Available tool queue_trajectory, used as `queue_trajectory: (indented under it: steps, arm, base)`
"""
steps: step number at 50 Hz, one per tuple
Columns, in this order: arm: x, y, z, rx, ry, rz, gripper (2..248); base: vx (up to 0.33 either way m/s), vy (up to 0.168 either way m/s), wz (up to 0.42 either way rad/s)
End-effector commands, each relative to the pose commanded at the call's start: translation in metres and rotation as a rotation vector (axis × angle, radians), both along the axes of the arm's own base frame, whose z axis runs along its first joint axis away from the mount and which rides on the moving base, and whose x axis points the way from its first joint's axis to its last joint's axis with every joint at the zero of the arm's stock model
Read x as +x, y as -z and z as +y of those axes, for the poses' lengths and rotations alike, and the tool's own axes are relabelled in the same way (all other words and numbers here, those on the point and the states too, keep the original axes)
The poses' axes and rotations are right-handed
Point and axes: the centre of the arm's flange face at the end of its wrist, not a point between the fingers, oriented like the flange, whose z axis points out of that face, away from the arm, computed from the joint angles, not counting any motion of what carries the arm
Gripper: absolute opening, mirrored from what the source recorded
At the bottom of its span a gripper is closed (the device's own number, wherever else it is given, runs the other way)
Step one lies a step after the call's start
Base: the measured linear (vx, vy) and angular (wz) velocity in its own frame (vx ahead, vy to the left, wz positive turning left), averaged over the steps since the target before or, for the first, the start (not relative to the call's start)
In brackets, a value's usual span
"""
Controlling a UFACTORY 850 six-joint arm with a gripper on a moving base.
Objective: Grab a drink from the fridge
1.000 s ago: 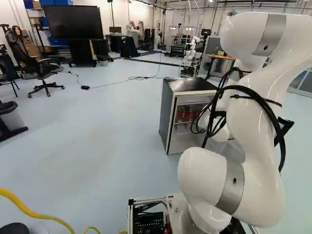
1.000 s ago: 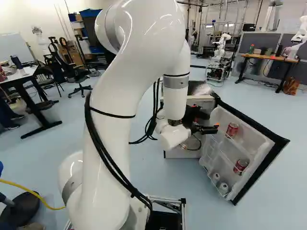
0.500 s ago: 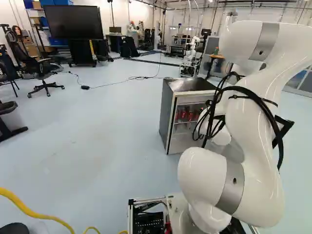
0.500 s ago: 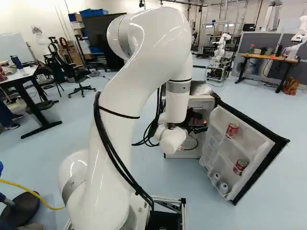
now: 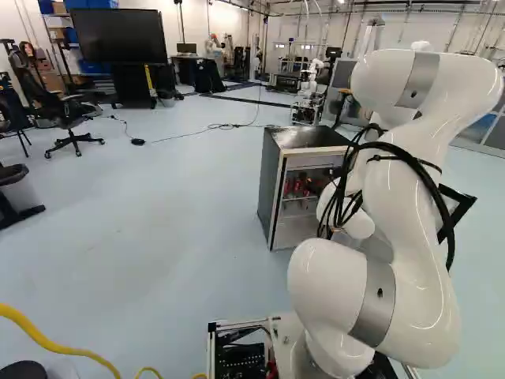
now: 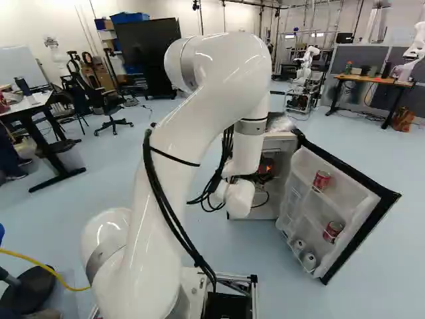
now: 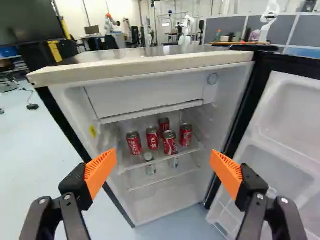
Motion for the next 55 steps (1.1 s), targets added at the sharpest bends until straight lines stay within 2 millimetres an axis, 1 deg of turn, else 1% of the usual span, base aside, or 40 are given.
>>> queue_trajectory:
  steps: [11,38,55]
  arm:
    - [0.009,0.015,0.001,0.012,-0.063,0.004,247]
    - [0.03,0.053,-0.01,0.021,-0.075,0.015,247]
    - [0.05,0.08,-0.019,0.019,-0.084,0.012,247]
  base:
    - [0.0,0.0,0.0]
    - [0.0,0.0,0.0]
    - [0.0,0.0,0.0]
